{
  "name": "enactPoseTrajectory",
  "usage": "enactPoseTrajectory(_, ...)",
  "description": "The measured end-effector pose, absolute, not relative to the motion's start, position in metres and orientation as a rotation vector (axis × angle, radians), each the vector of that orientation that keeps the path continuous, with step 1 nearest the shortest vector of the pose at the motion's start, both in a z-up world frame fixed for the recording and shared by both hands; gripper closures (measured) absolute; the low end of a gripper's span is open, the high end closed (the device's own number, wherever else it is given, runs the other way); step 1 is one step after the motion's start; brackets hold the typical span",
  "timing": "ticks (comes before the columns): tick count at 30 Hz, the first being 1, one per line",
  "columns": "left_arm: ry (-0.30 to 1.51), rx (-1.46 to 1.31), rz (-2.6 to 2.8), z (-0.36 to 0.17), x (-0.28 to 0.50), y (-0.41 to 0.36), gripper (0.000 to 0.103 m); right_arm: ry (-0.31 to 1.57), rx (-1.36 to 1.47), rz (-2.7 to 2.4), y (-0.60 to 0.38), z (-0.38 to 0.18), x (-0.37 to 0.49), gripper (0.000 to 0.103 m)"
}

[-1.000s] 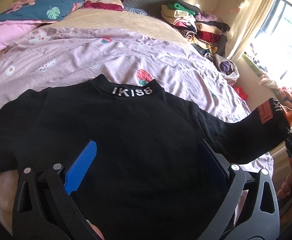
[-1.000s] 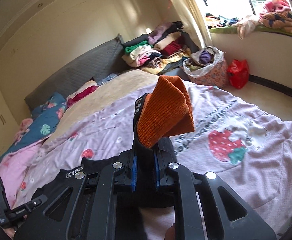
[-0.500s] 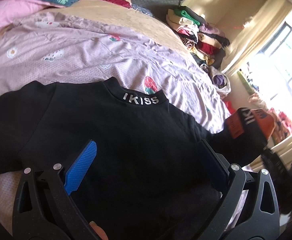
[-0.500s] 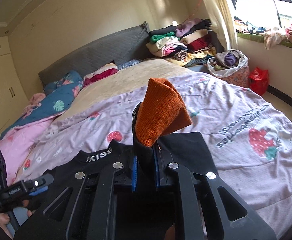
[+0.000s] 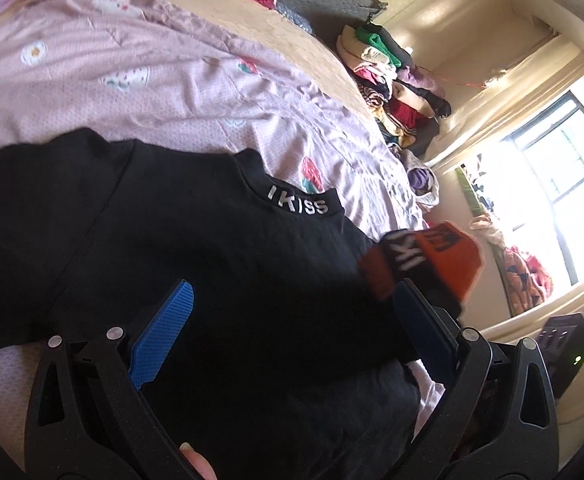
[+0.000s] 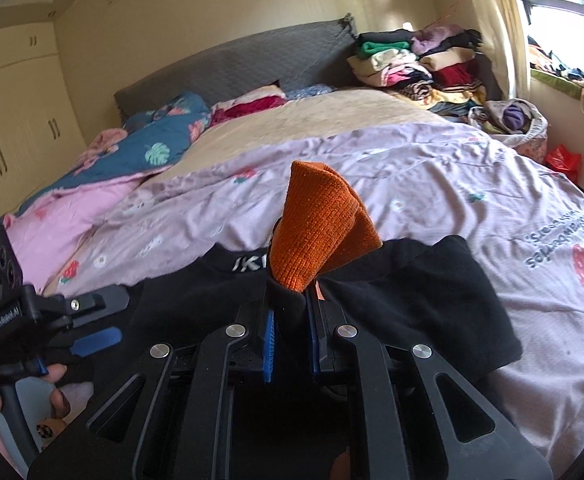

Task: Fold small clothes
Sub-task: 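Lift the sleeve by its cuff with the right tool toward the left tool, then grasp the orange cuff with the left tool while the right tool releases it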

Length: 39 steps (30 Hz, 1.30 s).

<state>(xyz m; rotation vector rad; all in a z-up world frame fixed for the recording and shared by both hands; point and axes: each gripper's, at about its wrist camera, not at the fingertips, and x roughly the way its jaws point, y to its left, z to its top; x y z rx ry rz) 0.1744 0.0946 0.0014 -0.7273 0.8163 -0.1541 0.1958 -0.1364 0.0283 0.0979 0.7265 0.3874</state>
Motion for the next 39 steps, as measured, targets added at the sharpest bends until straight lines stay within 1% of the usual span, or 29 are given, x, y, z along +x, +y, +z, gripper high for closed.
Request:
enactPoseTrajectory(4, 0.828, -0.754, -0.152, -0.007, 0.174, 0.101, 0.009, 0.757, 0.073, 0.415, -0.119, 0.012, 0.194, 0.091)
enactPoseTrajectory(10, 0.846, -0.807, -0.167, -0.020, 0.174, 0.109, 0.009, 0.826, 0.047, 0.471, -0.106, -0.007, 0.193, 0.087)
enactPoseTrajectory(12, 0.858, -0.846, -0.192, -0.026, 0.175, 0.111, 0.009, 0.840, 0.040, 0.502, -0.103, -0.011, 0.191, 0.078)
enactPoseTrajectory(13, 0.865, -0.863, -0.200, -0.030, 0.175, 0.112, 0.009, 0.852, 0.043, 0.525, -0.102, -0.013, 0.189, 0.067)
enactPoseTrajectory(14, 0.874, -0.871, -0.202, -0.033, 0.176, 0.113, 0.009, 0.863, 0.051, 0.553, -0.102, -0.013, 0.187, 0.059)
enactPoseTrajectory(17, 0.886, -0.884, -0.200, -0.038, 0.175, 0.114, 0.009, 0.872, 0.041, 0.615, -0.101, -0.011, 0.177, 0.049)
enactPoseTrajectory(22, 0.906, -0.867, -0.204, -0.042, 0.174, 0.110, 0.009, 0.889, 0.074, 0.662, -0.107, -0.004, 0.166, 0.039)
enactPoseTrajectory(25, 0.927, -0.867, -0.213, -0.049, 0.176, 0.106, 0.009, 0.892, 0.149, 0.667, -0.124, 0.001, 0.163, 0.037)
enactPoseTrajectory(26, 0.933, -0.861, -0.213, -0.050, 0.177, 0.103, 0.012, 0.886, 0.168, 0.653, -0.131, 0.004, 0.163, 0.037)
enactPoseTrajectory(29, 0.955, -0.835, -0.211, -0.055, 0.181, 0.093, 0.032, 0.870, 0.211, 0.600, -0.152, 0.011, 0.164, 0.037)
enactPoseTrajectory(31, 0.969, -0.802, -0.197, -0.058, 0.184, 0.084, 0.035, 0.859, 0.251, 0.561, -0.168, 0.014, 0.164, 0.037)
enactPoseTrajectory(32, 0.969, -0.781, -0.188, -0.058, 0.185, 0.080, 0.040, 0.854, 0.269, 0.548, -0.176, 0.015, 0.165, 0.037)
enactPoseTrajectory(33, 0.968, -0.762, -0.179, -0.058, 0.186, 0.077, 0.049, 0.851, 0.288, 0.531, -0.183, 0.016, 0.166, 0.037)
enactPoseTrajectory(34, 0.967, -0.721, -0.157, -0.057, 0.187, 0.072, 0.055, 0.849, 0.300, 0.519, -0.189, 0.016, 0.167, 0.037)
enactPoseTrajectory(36, 0.946, -0.652, -0.126, -0.052, 0.186, 0.064, 0.094, 0.847, 0.327, 0.485, -0.203, 0.016, 0.169, 0.037)
enactPoseTrajectory(39, 0.911, -0.628, -0.153, -0.042, 0.185, 0.060, 0.097, 0.842, 0.363, 0.433, -0.224, 0.016, 0.171, 0.037)
